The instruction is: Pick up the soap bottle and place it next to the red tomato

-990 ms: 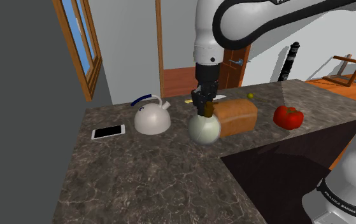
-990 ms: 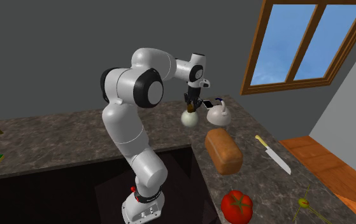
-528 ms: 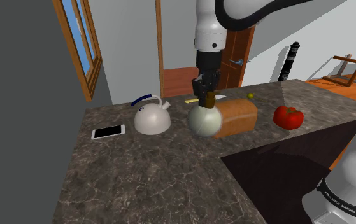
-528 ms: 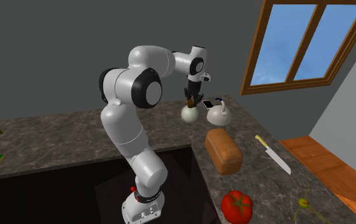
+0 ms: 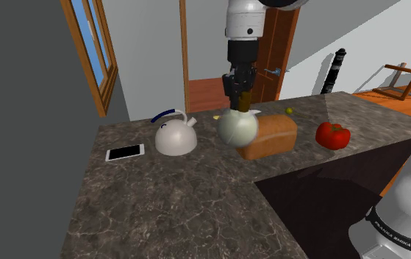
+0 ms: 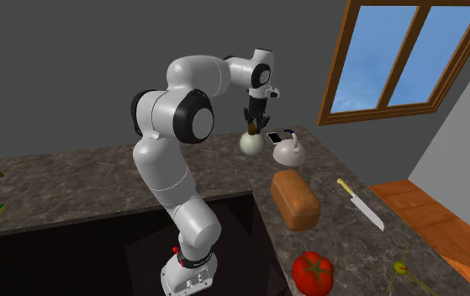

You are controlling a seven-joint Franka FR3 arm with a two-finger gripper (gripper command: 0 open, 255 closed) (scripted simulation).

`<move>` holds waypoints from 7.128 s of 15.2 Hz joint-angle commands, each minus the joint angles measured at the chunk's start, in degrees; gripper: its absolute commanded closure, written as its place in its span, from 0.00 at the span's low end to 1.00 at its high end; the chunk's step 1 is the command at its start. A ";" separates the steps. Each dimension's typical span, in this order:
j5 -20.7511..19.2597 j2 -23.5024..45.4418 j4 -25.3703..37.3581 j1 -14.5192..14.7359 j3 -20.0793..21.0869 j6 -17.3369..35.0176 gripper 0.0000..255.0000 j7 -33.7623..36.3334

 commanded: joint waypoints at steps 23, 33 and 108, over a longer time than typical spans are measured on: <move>-2.11 -12.40 -3.22 -5.33 -11.89 -10.25 1.00 -16.32; -7.60 -17.11 -7.07 -9.86 -22.31 -11.53 1.00 -30.17; -4.08 19.48 -3.78 -25.10 -60.30 20.71 1.00 -85.06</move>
